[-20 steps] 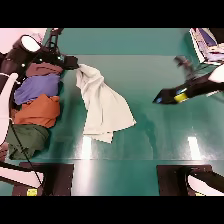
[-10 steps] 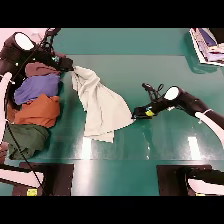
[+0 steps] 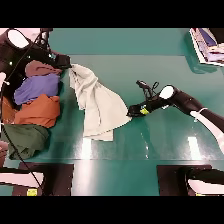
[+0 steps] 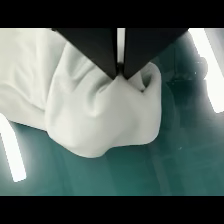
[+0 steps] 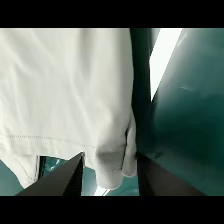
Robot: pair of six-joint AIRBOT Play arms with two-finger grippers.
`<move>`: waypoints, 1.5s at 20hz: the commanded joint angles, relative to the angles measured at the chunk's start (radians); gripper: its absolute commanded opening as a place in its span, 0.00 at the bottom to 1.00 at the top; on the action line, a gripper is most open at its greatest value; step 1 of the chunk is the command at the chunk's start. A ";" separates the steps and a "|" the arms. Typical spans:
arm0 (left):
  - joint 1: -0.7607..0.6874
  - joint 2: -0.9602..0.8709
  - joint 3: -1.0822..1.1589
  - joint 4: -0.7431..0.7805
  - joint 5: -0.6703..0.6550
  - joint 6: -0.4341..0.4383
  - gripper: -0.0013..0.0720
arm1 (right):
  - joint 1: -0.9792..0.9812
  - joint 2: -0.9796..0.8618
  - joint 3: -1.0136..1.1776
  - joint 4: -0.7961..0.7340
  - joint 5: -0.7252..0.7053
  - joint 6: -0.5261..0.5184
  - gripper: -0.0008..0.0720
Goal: Fold the shirts.
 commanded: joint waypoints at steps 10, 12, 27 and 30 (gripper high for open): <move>0.000 0.118 -0.002 0.061 -0.029 -0.051 0.05 | -0.001 0.055 0.057 -0.034 -0.026 -0.009 0.03; 0.000 0.242 0.007 0.148 -0.025 -0.048 0.05 | -0.044 0.156 0.166 -0.126 0.020 -0.003 0.03; -0.015 0.725 -0.007 -0.016 -0.142 0.010 0.05 | -0.481 0.496 0.800 -0.259 0.369 0.026 0.03; -0.115 0.689 -0.220 -0.015 -0.188 0.010 0.05 | -0.419 0.397 0.736 -0.262 0.458 0.026 0.03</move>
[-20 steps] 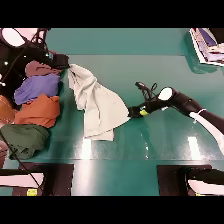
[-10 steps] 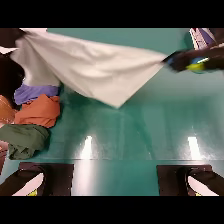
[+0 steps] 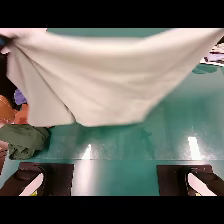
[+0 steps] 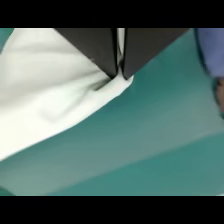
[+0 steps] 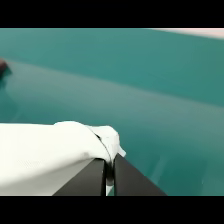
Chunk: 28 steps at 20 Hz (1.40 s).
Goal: Fold the shirts.
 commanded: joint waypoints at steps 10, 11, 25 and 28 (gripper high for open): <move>-0.204 -0.052 -0.869 -0.068 -0.039 0.000 0.51 | 0.111 -0.137 -0.438 0.000 0.007 0.027 0.03; -0.203 -0.052 -0.859 -0.067 -0.025 0.000 0.61 | 0.109 -0.124 -0.452 0.000 -0.004 0.027 0.03; 0.111 -0.432 -0.684 -0.228 0.305 -0.047 0.61 | 0.109 -0.093 -0.459 0.000 -0.015 0.028 0.03; 0.111 -0.541 -0.684 -0.341 0.310 -0.024 0.61 | 0.109 -0.093 -0.459 0.000 -0.014 0.028 0.03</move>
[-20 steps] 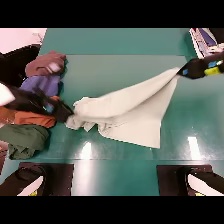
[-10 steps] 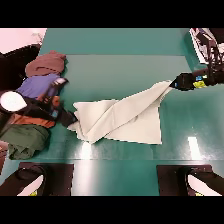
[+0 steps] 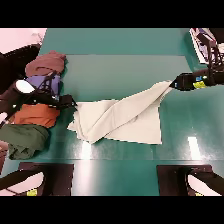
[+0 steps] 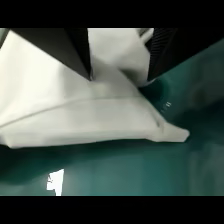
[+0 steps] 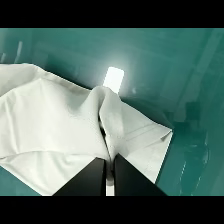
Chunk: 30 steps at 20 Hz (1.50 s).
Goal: Fold the shirts.
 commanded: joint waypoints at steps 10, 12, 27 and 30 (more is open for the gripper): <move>0.012 -0.120 0.146 -0.181 0.052 0.027 0.05 | 0.000 0.001 0.035 -0.005 -0.026 -0.002 0.04; 0.012 -0.042 0.262 -0.174 0.034 0.027 0.05 | 0.000 0.002 0.133 -0.039 -0.013 -0.002 0.03; 0.012 0.489 1.037 0.100 0.002 0.020 0.05 | 0.000 0.162 0.685 -0.255 0.005 -0.024 0.03; 0.012 0.470 1.044 0.101 0.034 0.020 0.05 | -0.008 0.208 0.676 -0.314 0.004 0.003 0.03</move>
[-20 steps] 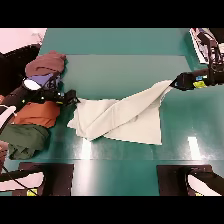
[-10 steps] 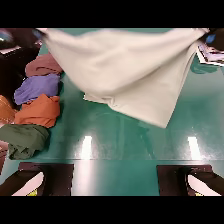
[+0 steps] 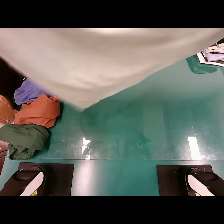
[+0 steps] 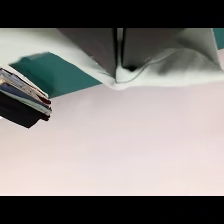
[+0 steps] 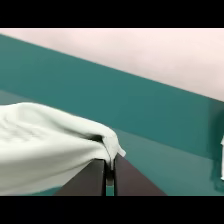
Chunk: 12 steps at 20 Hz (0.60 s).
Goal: Fold the shirts.
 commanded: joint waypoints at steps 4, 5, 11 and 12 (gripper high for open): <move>0.001 -0.145 0.036 0.008 -0.055 -0.003 0.05 | -0.076 -0.030 -0.008 -0.077 0.093 0.033 0.03; 0.001 -0.196 0.032 0.008 -0.090 -0.003 0.05 | -0.082 -0.079 -0.008 -0.077 0.148 0.036 0.03; -0.003 -0.548 -0.111 0.000 -0.223 -0.006 0.05 | -0.090 -0.439 -0.116 -0.077 0.257 0.035 0.03; -0.003 -0.608 -0.149 0.001 -0.208 -0.005 0.05 | -0.090 -0.488 -0.155 -0.078 0.230 0.035 0.03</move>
